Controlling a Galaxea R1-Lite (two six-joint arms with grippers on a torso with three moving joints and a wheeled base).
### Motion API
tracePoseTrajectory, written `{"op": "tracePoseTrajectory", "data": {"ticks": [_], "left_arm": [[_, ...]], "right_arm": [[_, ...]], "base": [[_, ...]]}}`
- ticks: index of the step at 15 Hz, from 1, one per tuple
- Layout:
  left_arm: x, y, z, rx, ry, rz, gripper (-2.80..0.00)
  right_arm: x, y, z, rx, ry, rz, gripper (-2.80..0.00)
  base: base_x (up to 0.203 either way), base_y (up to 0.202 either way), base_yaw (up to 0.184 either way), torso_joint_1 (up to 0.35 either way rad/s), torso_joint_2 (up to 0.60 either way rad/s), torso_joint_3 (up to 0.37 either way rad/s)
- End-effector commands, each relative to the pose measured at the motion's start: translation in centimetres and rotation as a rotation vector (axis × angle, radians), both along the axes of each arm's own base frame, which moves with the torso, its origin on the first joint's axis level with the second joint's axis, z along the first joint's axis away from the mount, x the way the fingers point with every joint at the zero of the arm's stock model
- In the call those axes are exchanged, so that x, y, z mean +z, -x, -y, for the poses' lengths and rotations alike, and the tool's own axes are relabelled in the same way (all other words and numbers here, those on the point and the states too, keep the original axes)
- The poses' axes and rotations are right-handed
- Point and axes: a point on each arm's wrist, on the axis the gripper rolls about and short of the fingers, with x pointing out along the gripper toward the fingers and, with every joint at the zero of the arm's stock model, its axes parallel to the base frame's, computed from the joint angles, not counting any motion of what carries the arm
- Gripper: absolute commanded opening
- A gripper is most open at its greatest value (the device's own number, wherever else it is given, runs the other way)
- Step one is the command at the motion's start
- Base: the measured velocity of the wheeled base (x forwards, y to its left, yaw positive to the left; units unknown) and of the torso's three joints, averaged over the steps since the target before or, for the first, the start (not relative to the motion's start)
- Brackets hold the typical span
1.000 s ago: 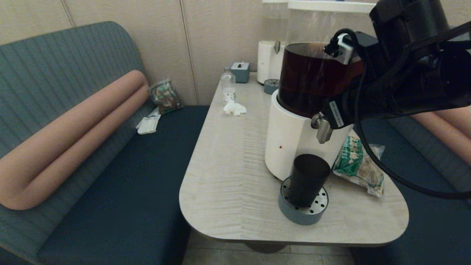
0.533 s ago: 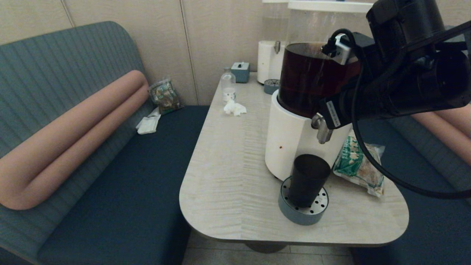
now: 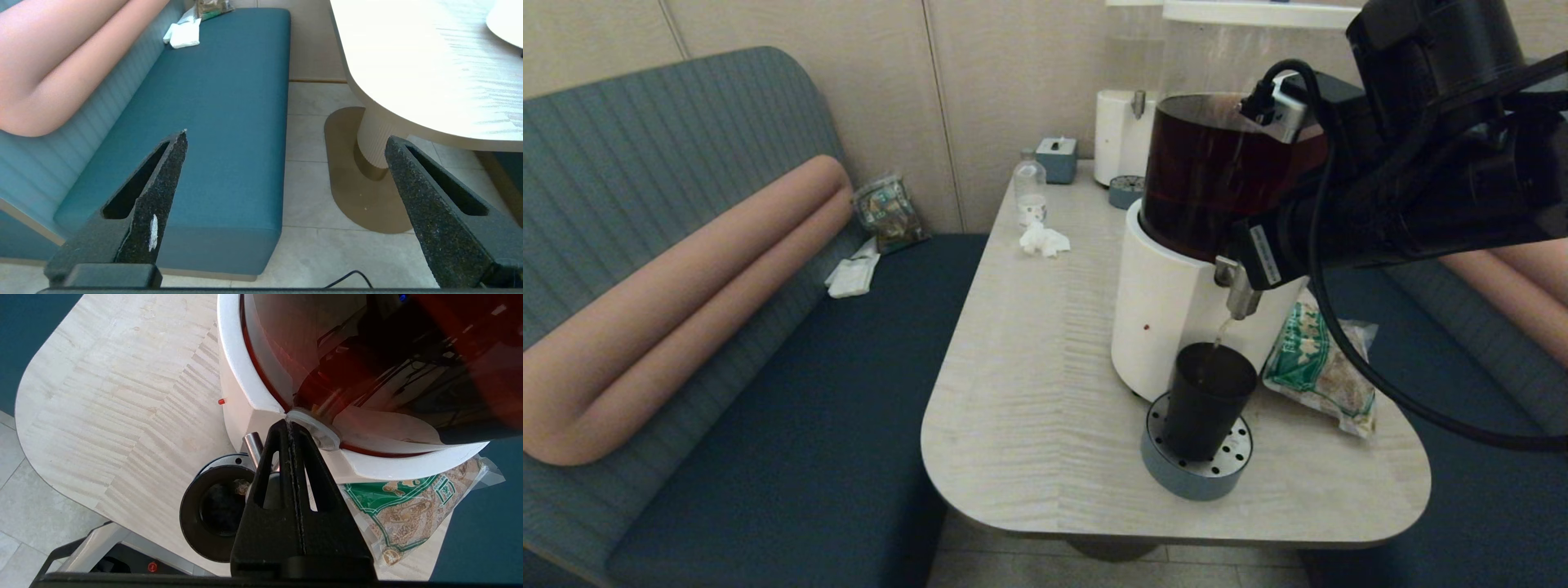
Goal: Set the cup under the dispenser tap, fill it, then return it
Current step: Turn on the faucet
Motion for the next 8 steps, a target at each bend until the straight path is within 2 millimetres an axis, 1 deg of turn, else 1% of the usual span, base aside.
{"op": "tracePoseTrajectory", "data": {"ticks": [1,6,8], "left_arm": [[0.00,-0.01,0.00,0.000,0.000,-0.002,0.00],[0.01,-0.01,0.00,0.000,0.000,-0.001,0.00],[0.00,-0.01,0.00,0.000,0.000,-0.002,0.00]], "right_arm": [[0.25,0.28,0.12,0.001,-0.002,0.005,-2.80],[0.40,0.35,0.16,0.004,-0.007,0.009,-2.80],[0.31,-0.12,-0.10,-0.005,-0.015,0.035,-2.80]], "base": [[0.000,0.000,0.000,0.000,0.00,0.000],[0.000,0.000,0.000,0.000,0.00,0.000],[0.000,0.000,0.000,0.000,0.00,0.000]]}}
